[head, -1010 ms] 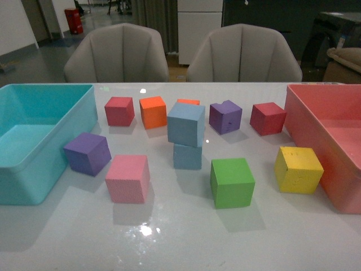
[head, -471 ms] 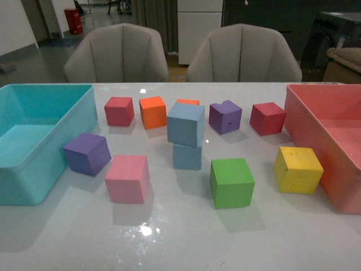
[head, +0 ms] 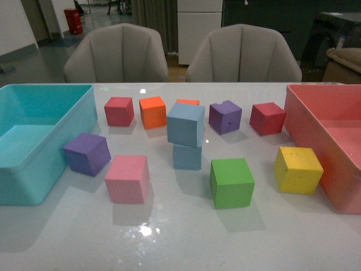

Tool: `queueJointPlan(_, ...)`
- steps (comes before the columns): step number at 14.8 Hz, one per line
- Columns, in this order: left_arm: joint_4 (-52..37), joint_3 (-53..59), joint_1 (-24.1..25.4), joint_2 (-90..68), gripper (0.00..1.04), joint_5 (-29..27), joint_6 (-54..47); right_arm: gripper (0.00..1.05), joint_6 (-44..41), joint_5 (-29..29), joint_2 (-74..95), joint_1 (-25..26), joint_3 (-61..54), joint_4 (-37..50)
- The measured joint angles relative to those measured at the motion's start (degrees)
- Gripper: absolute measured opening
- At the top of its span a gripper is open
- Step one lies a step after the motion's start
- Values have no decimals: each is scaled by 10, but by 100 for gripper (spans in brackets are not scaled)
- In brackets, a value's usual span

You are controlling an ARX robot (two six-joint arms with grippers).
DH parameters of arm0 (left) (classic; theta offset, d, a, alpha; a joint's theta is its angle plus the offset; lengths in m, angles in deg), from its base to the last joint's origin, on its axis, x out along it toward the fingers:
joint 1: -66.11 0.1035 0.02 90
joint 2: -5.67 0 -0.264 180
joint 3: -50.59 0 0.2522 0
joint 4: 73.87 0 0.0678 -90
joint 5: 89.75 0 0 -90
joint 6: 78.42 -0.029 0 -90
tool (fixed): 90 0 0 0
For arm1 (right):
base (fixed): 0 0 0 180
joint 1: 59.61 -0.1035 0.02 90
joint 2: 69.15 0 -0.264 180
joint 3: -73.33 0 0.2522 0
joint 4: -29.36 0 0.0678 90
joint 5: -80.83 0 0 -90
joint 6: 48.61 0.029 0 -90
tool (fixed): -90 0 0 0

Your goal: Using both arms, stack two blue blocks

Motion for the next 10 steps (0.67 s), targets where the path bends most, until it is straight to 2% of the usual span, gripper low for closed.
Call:
queueJointPlan(6, 0, 0, 0, 0, 92, 0, 0, 98, 0, 0, 0, 0, 0, 0)
queueJointPlan(7, 0, 0, 0, 0, 99, 0, 0, 98, 0, 0, 0, 0, 0, 0)
queueJointPlan(10, 0, 0, 0, 0, 98, 0, 0, 98, 0, 0, 0, 0, 0, 0)
